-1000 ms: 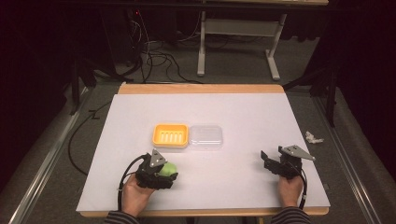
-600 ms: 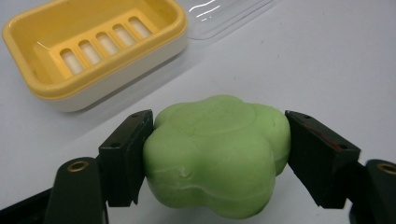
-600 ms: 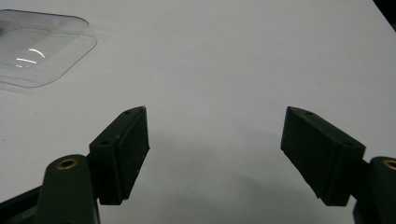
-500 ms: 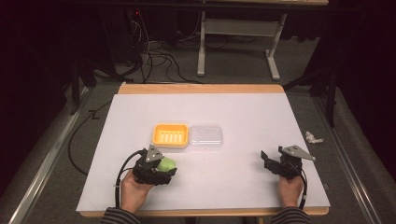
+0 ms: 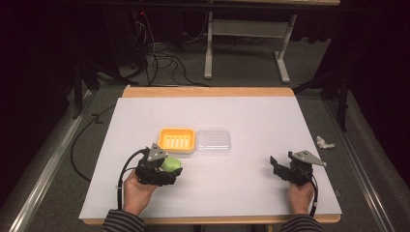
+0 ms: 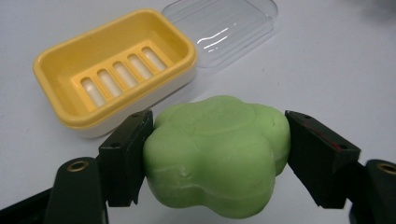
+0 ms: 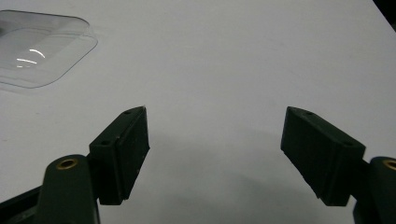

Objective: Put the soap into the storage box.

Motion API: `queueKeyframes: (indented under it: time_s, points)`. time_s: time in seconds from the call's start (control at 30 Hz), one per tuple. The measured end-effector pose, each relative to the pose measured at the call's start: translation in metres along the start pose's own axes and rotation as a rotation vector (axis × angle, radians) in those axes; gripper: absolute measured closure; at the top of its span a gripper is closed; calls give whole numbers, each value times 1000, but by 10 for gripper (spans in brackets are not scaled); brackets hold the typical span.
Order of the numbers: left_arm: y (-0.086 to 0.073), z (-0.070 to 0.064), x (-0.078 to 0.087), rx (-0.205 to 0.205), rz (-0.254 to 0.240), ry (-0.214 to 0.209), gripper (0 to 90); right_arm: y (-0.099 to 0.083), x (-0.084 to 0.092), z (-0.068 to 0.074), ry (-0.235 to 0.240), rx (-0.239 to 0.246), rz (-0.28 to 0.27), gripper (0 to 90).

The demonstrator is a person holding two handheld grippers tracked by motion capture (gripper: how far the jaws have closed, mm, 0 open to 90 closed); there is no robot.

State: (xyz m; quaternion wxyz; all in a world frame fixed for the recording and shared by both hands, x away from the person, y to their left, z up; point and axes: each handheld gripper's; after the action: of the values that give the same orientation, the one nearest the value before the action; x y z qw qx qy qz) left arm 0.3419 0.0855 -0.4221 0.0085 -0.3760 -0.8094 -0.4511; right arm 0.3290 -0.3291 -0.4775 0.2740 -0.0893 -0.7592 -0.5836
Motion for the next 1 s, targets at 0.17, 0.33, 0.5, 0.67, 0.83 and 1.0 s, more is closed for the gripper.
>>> queueKeyframes:
  time_s: [0.17, 0.33, 0.5, 0.67, 0.83, 1.0]
  points:
    - [10, -2, -3, 12, -6, -9, 276, 0, 0, 0, -1, 0, 0, 240]
    - [18, -3, -8, 19, -15, -11, 276, 0, 0, 0, 1, 0, -1, 240]
    - [26, -4, -12, 37, -16, -18, 276, 0, 1, 0, 1, -10, 0, 240]
    - [28, -6, -14, 52, -19, -22, 276, 0, 1, 0, 2, -9, -1, 240]
    - [33, -7, -19, 64, -23, -24, 276, 0, 0, 0, 3, -2, -1, 240]
    - [39, -7, -23, 69, -21, -23, 276, 0, 1, 0, 3, -11, 1, 240]
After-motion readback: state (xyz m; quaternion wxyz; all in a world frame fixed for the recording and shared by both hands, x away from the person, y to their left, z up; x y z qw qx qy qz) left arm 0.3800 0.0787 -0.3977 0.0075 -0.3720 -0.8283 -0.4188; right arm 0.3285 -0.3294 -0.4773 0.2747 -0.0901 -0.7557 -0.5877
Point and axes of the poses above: each handheld gripper's, and its own axes: x roughly backward along the jaws, y roughly out of its top, z roughly to its left, and after that the axes turned 13 degrees about x, right-handed
